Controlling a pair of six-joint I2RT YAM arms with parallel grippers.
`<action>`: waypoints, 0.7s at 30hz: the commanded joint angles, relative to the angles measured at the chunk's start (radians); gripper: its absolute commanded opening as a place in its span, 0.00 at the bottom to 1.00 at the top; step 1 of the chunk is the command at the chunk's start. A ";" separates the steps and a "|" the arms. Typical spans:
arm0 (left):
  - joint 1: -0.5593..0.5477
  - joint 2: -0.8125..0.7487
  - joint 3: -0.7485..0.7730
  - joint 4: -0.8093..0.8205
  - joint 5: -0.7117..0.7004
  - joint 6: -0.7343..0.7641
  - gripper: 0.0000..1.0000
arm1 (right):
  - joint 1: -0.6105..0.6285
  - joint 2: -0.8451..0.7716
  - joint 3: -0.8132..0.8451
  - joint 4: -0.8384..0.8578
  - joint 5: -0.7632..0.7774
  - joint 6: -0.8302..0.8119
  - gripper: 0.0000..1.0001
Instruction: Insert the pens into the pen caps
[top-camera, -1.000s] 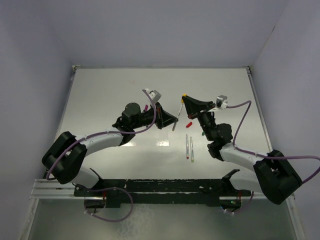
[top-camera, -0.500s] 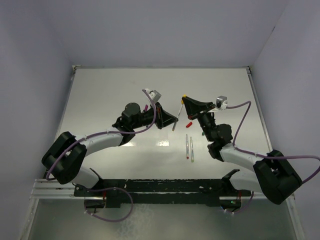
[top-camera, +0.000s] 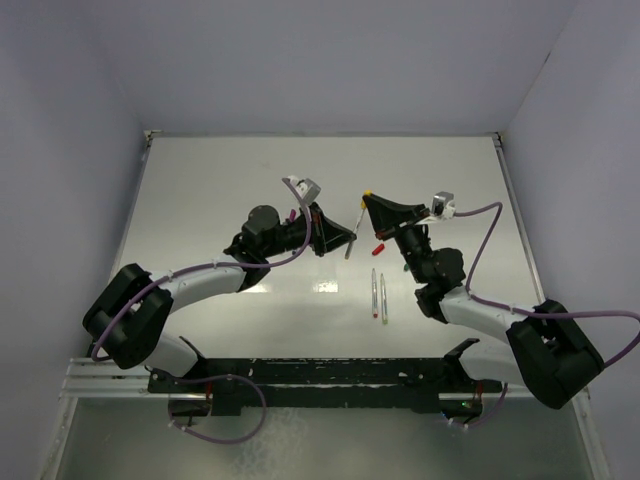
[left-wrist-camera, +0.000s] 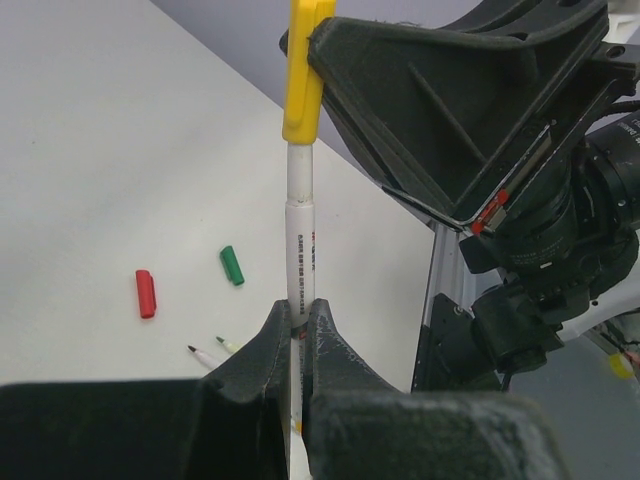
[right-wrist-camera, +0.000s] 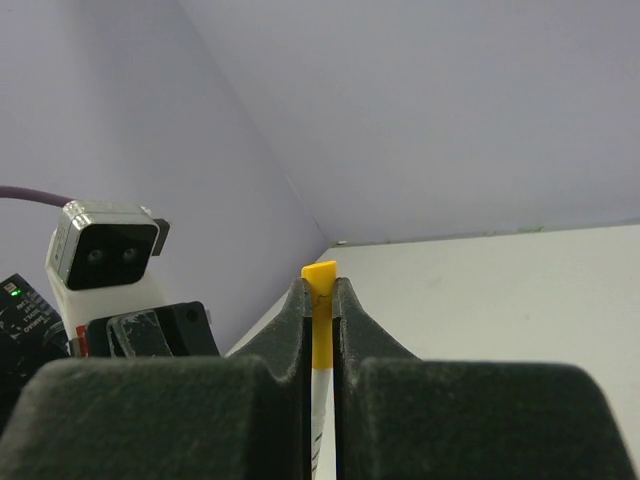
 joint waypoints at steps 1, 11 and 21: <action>-0.005 -0.033 0.009 0.102 -0.021 -0.007 0.00 | 0.002 0.009 -0.002 0.067 -0.049 0.049 0.00; -0.003 -0.027 -0.008 0.242 -0.072 -0.023 0.00 | 0.002 0.030 0.011 0.017 -0.175 0.121 0.00; 0.020 -0.041 -0.032 0.390 -0.085 -0.058 0.00 | 0.002 0.019 0.025 -0.152 -0.280 0.144 0.00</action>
